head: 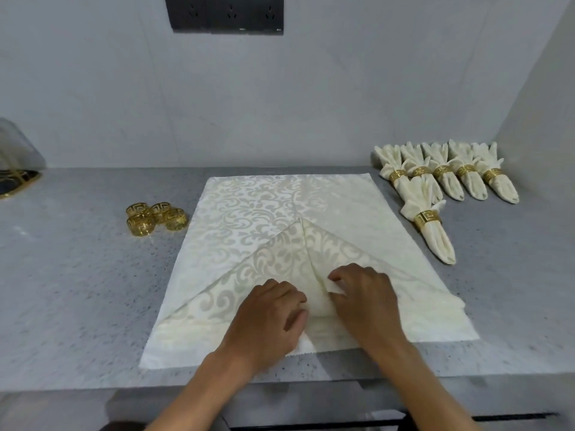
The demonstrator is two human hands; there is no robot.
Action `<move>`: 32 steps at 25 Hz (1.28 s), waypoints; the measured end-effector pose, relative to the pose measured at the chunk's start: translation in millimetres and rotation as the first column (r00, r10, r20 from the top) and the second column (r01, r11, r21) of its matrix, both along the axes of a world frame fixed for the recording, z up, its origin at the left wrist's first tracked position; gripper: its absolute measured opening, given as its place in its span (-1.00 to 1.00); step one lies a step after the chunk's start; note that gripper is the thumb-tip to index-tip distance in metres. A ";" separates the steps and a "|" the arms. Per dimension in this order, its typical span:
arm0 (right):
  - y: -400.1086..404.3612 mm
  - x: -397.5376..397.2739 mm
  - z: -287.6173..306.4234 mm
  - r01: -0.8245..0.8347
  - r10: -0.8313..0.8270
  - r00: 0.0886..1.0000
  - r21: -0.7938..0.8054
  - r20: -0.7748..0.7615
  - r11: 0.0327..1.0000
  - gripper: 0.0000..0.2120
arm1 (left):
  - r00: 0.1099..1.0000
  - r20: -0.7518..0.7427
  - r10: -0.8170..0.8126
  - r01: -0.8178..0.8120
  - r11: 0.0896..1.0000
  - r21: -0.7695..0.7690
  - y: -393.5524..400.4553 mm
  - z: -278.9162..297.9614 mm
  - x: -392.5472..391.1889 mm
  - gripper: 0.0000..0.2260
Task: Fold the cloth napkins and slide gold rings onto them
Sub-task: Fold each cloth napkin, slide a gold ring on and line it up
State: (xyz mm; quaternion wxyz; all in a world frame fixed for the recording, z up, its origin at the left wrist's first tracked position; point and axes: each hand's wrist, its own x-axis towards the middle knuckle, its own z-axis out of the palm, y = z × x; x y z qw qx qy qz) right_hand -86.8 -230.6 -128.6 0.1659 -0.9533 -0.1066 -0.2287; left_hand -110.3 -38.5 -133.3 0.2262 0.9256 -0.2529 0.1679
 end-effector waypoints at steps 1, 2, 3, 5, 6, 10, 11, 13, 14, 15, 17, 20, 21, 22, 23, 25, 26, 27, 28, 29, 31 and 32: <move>5.6 -3.7 -5.3 -0.020 0.020 1.000 0.017 0.003 1.000 -0.72 | 1.000 -0.021 0.021 -0.021 0.999 -0.026 -3.9 0.9 -1.1 -0.83; 8.5 -5.5 -9.9 -0.032 0.032 0.999 0.037 -0.002 0.999 -0.73 | 0.998 -0.047 0.034 -0.036 0.999 -0.039 -6.4 3.0 -2.4 -0.81; 9.8 -6.4 -12.9 -0.035 0.036 0.999 0.055 -0.010 0.998 -0.74 | 0.997 -0.071 0.039 -0.042 0.998 -0.047 -8.3 5.1 -3.5 -0.78; 11.1 -8.3 -14.4 -0.038 0.041 0.998 0.078 -0.045 0.996 -0.80 | 0.995 -0.091 0.031 -0.036 0.998 -0.050 -10.9 8.0 -6.3 -0.68; 11.6 -9.9 -14.0 -0.042 0.047 0.997 0.085 -0.062 0.995 -0.85 | 0.996 -0.092 0.022 -0.026 0.999 -0.046 -12.5 9.1 -7.8 -0.63; 7.8 -18.3 -4.9 -0.087 0.109 0.977 0.125 -0.182 0.988 -0.76 | 0.996 -0.087 -0.025 0.020 0.998 -0.052 -12.8 4.2 -5.3 -0.52; 5.0 -22.8 -1.1 -0.108 0.139 0.958 0.131 -0.252 0.986 -0.71 | 0.997 -0.061 -0.049 0.048 0.999 -0.022 -12.5 2.1 -3.2 -0.60; -2.6 -26.9 10.6 -0.167 0.213 0.895 0.149 -0.392 0.975 -0.59 | 0.995 -0.012 -0.096 0.097 0.993 0.070 -11.0 -0.1 0.2 -0.78; -5.1 -21.1 18.1 -0.178 0.234 0.874 0.167 -0.425 0.970 -0.55 | 0.994 0.003 -0.108 0.107 0.988 0.112 -10.4 -1.5 1.6 -0.80; -4.7 -9.7 27.4 -0.171 0.233 0.875 0.181 -0.424 0.969 -0.52 | 0.993 0.013 -0.118 0.115 0.983 0.144 -10.3 -3.5 3.3 -0.83; 3.2 31.1 40.9 -0.141 0.176 0.932 0.131 -0.318 0.981 -0.48 | 0.990 0.028 -0.137 0.129 0.973 0.192 -12.4 -6.1 4.9 -0.91; 22.1 92.5 30.6 -0.066 0.029 0.932 -0.089 -0.362 0.994 -0.42 | 0.987 0.042 -0.156 0.139 0.953 0.267 -15.8 -6.1 5.2 -0.86; 26.8 101.9 15.9 -0.052 -0.011 0.904 -0.134 -0.428 0.990 -0.40 | 0.985 0.034 -0.171 0.155 0.947 0.280 -15.7 -5.2 5.1 -0.84; 28.8 107.1 1.8 -0.051 -0.033 0.881 -0.164 -0.472 0.985 -0.40 | 0.982 0.017 -0.188 0.175 0.942 0.286 -15.0 -3.8 5.4 -0.84; 28.0 108.1 -5.0 -0.066 -0.025 0.874 -0.169 -0.486 0.983 -0.40 | 0.981 0.025 -0.194 0.179 0.941 0.288 -13.4 -2.3 6.7 -0.87; 10.9 103.5 5.4 -0.088 0.040 0.901 -0.094 -0.431 0.992 -0.42 | 0.979 0.039 -0.199 0.180 0.942 0.283 -12.7 2.6 9.8 -0.94; -4.4 94.8 16.0 -0.057 0.034 0.929 -0.050 -0.369 0.997 -0.45 | 0.978 0.040 -0.206 0.188 0.943 0.276 -13.0 3.1 11.5 -0.94; -27.3 85.5 21.2 -0.010 0.003 0.949 -0.022 -0.315 1.000 -0.48 | 0.975 0.056 -0.214 0.191 0.941 0.278 -12.8 1.9 12.9 -0.93; -52.9 72.6 22.8 0.018 -0.026 0.956 -0.028 -0.291 0.999 -0.50 | 0.973 0.071 -0.218 0.188 0.936 0.297 -12.6 0.4 13.2 -0.93; -77.8 56.9 19.9 0.034 -0.055 0.954 -0.075 -0.293 0.997 -0.51 | 0.972 0.093 -0.218 0.178 0.931 0.319 -12.9 -0.9 13.6 -0.94; -113.7 27.7 2.1 0.055 -0.141 0.928 -0.246 -0.346 0.968 -0.43 | 0.963 0.144 -0.230 0.174 0.931 0.322 -16.1 -2.6 13.8 -0.92; -121.6 21.0 -6.2 0.072 -0.181 0.913 -0.291 -0.366 0.954 -0.41 | 0.958 0.170 -0.231 0.168 0.932 0.321 -17.5 -2.5 14.0 -0.90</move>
